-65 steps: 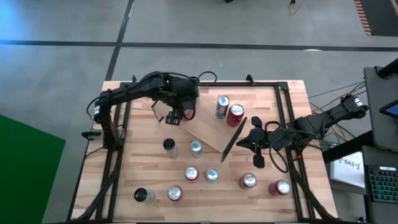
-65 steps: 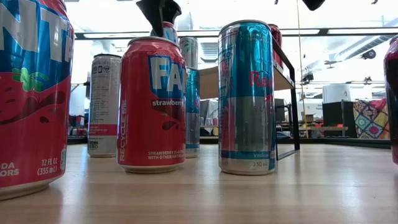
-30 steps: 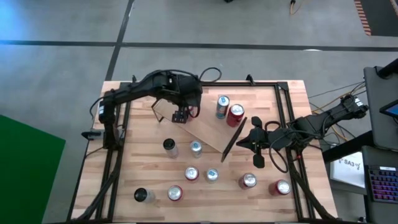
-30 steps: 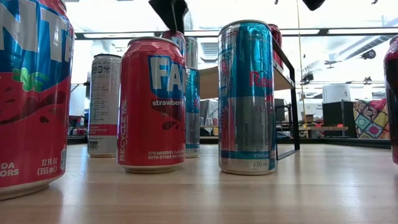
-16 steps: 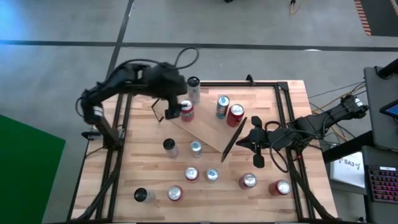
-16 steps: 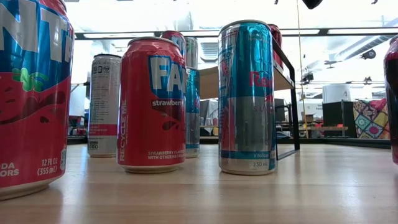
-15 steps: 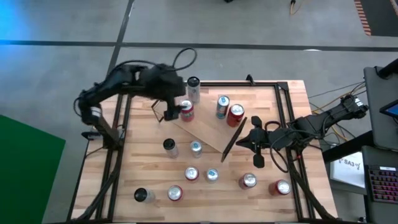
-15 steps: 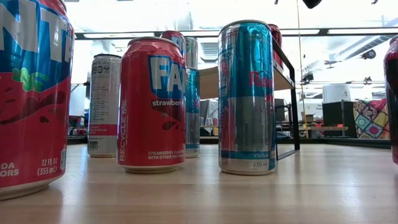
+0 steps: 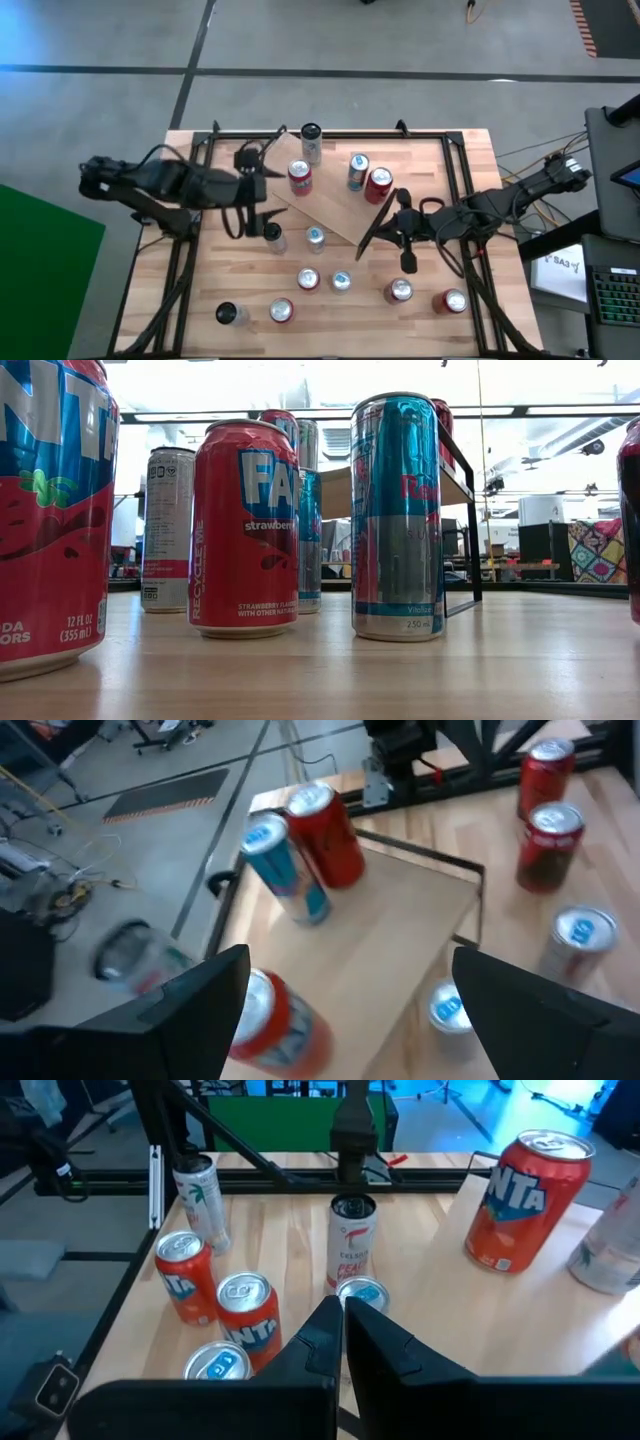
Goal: Place canned beverage on shelf
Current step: Put the red soda can on the shelf
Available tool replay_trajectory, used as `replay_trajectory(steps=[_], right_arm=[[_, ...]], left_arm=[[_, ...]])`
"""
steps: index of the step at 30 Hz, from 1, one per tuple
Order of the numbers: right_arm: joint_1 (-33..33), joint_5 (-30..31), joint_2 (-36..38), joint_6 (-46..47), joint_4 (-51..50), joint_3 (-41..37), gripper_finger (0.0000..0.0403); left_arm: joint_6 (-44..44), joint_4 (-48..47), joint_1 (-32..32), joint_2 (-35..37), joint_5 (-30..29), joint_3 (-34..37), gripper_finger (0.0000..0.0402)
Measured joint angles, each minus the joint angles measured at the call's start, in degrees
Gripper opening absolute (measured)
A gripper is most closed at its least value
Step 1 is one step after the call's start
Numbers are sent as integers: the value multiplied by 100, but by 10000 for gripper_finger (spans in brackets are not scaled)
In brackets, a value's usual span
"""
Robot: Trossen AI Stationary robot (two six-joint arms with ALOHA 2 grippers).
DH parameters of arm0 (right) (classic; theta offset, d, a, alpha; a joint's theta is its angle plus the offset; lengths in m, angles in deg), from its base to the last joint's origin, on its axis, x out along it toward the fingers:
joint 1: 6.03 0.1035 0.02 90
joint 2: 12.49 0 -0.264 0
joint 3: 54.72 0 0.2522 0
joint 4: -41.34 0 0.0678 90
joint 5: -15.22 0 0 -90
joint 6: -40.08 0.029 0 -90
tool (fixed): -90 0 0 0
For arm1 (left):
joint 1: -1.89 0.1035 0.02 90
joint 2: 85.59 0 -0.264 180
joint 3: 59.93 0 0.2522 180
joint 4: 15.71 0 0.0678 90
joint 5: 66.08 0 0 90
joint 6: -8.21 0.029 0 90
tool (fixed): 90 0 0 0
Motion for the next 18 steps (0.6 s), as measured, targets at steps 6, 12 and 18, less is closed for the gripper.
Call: replay_trajectory(steps=[6,12,18], right_arm=[[-2,-2,-366,-105,583,0,9],[-2,-2,-694,-380,1171,0,9],[-15,4,-895,-487,1462,0,9]], left_arm=[[-54,1625,-170,844,198,1927,328],[-63,3296,-194,1547,193,3411,327],[-177,4392,-193,1993,187,4628,327]])
